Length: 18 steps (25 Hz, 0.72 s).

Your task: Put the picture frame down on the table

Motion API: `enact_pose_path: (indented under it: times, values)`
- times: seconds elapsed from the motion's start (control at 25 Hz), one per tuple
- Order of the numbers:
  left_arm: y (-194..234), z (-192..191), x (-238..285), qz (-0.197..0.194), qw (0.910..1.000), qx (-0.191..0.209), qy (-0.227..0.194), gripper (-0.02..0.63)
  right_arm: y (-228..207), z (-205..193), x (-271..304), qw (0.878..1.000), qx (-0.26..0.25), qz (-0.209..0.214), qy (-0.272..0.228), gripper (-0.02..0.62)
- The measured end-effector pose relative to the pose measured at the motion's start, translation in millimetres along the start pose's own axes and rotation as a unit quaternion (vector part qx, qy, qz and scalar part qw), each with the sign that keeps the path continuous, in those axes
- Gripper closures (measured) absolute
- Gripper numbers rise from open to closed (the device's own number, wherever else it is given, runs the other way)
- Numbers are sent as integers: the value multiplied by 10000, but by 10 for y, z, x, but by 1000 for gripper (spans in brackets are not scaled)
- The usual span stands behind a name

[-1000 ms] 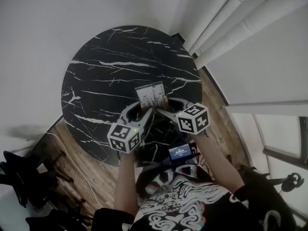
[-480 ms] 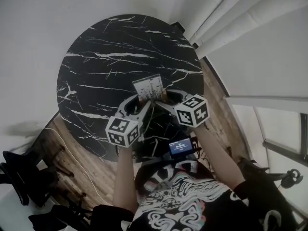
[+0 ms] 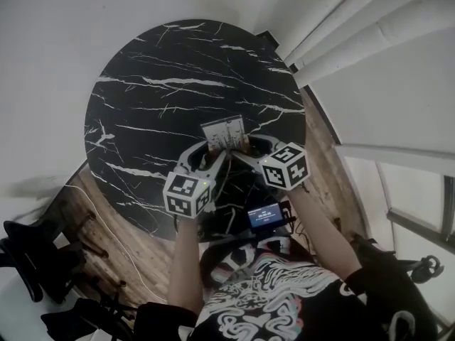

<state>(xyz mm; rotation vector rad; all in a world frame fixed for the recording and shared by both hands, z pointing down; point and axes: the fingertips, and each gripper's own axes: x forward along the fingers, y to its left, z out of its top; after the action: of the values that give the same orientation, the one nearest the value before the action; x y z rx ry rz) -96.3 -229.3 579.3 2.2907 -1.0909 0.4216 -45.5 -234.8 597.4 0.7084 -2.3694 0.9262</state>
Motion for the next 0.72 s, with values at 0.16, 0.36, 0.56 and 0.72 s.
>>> enact_pose_path:
  times: [0.16,0.36,0.56,0.72]
  values:
    - [59,-63,41,107,9997,131,147,423,-37,-43,85,9999,-109,-50,87,368]
    - [87,-168,127,247,9974,526,431,425,-118,-147,164,9987,-383,-179,294,368]
    - [92,-252,169,306,9947,733,652,426,-167,-229,208,9972,-554,-269,425,368]
    - [103,-323,203,350,9925,857,800,428,-201,-294,257,9957,-695,-306,539,368]
